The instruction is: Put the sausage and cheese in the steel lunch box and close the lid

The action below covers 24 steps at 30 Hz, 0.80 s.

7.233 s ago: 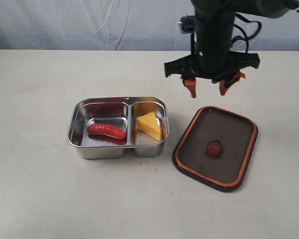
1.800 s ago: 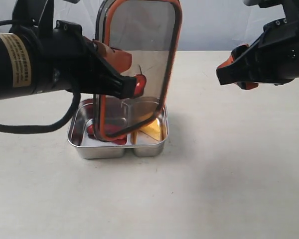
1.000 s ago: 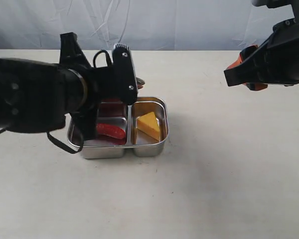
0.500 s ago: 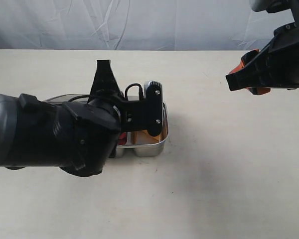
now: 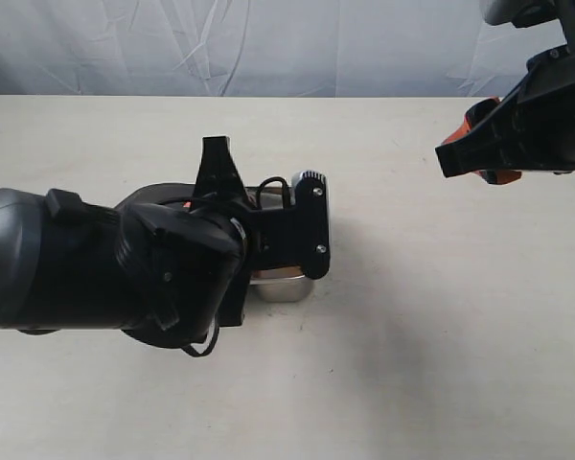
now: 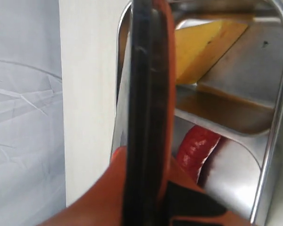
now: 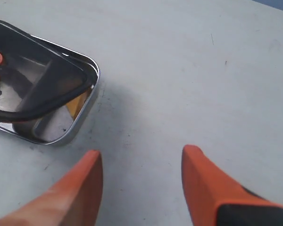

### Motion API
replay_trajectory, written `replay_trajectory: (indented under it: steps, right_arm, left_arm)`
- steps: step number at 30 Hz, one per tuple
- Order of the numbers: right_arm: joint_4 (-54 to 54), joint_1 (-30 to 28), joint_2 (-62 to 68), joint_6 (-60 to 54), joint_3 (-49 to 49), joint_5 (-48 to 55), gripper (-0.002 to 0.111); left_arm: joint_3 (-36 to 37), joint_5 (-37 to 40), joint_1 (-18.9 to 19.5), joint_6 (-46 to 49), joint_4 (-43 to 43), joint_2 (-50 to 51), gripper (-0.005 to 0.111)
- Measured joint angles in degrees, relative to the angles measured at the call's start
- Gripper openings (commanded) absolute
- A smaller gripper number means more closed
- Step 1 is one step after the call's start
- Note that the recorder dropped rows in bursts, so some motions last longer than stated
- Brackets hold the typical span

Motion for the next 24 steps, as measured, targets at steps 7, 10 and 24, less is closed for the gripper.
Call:
replay_trajectory:
  steps: [7, 10, 24]
  right_arm:
    - [-0.3, 0.0, 0.0, 0.0, 0.0, 0.3, 0.05]
    - [-0.3, 0.0, 0.0, 0.0, 0.0, 0.3, 0.05]
    - [-0.3, 0.0, 0.0, 0.2, 0.0, 0.3, 0.05]
  left_arm:
    - [-0.1, -4.8, -0.1, -0.3, -4.7, 0.1, 0.046]
    - [-0.1, -5.1, -0.1, -0.5, -6.3, 0.1, 0.048]
    - [-0.1, -6.1, -0.1, -0.5, -11.2, 0.1, 0.07]
